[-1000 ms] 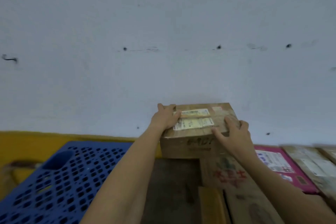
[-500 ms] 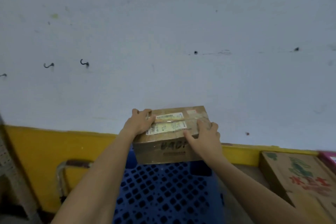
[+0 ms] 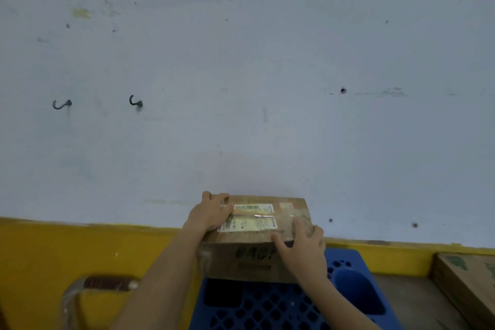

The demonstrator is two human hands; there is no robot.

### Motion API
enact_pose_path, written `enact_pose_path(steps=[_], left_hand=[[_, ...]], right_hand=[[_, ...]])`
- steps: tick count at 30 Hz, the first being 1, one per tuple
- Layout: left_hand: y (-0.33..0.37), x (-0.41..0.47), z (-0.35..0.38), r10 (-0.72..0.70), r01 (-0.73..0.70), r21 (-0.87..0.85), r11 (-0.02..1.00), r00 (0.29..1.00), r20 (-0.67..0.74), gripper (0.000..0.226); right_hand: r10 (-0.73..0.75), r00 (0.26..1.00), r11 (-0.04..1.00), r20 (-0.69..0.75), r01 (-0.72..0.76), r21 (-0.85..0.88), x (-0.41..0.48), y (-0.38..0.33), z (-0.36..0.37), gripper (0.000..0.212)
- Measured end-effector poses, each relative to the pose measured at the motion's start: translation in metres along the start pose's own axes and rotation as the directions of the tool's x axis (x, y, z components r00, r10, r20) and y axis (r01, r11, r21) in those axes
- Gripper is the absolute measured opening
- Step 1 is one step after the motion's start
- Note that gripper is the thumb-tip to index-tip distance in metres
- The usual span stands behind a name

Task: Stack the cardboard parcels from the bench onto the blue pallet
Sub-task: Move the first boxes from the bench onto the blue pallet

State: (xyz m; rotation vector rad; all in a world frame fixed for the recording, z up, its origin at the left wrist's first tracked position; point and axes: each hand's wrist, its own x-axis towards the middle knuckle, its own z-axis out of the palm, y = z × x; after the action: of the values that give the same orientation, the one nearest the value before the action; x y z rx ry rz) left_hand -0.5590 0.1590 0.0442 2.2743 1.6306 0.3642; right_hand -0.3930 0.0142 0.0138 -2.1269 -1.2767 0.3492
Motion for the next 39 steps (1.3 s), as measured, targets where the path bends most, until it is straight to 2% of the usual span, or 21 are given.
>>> enact_pose_path(steps=[4, 9, 20, 25, 31, 39], left_hand=[[-0.011, 0.023, 0.029, -0.024, 0.023, 0.024, 0.999, 1.000, 0.018, 0.050], [-0.017, 0.048, 0.034, -0.016, 0.017, 0.031, 0.999, 0.999, -0.029, 0.051], [-0.017, 0.058, 0.034, -0.016, 0.018, 0.023, 1.000, 0.998, -0.065, 0.048], [-0.011, 0.054, 0.028, -0.037, 0.038, 0.020, 0.999, 0.999, -0.011, 0.048], [0.002, 0.044, 0.020, -0.030, 0.031, 0.057, 0.998, 1.000, -0.009, 0.044], [0.082, 0.007, 0.014, 0.074, -0.057, 0.117, 0.991, 0.986, -0.148, 0.051]], right_hand=[[0.048, 0.999, 0.997, 0.014, -0.047, -0.065, 0.018, 0.004, 0.020, 0.069], [0.066, 0.998, 0.997, -0.008, -0.066, -0.031, 0.039, 0.001, 0.034, 0.069], [0.035, 0.997, 0.999, -0.069, -0.036, -0.012, 0.050, 0.006, 0.047, 0.070], [0.015, 0.999, 1.000, -0.028, -0.015, -0.015, 0.048, 0.007, 0.035, 0.070], [-0.130, 0.989, 0.967, -0.072, 0.110, -0.228, 0.045, 0.022, 0.006, 0.072], [-0.216, 0.973, 0.949, -0.084, 0.189, -0.251, 0.014, 0.055, -0.052, 0.070]])
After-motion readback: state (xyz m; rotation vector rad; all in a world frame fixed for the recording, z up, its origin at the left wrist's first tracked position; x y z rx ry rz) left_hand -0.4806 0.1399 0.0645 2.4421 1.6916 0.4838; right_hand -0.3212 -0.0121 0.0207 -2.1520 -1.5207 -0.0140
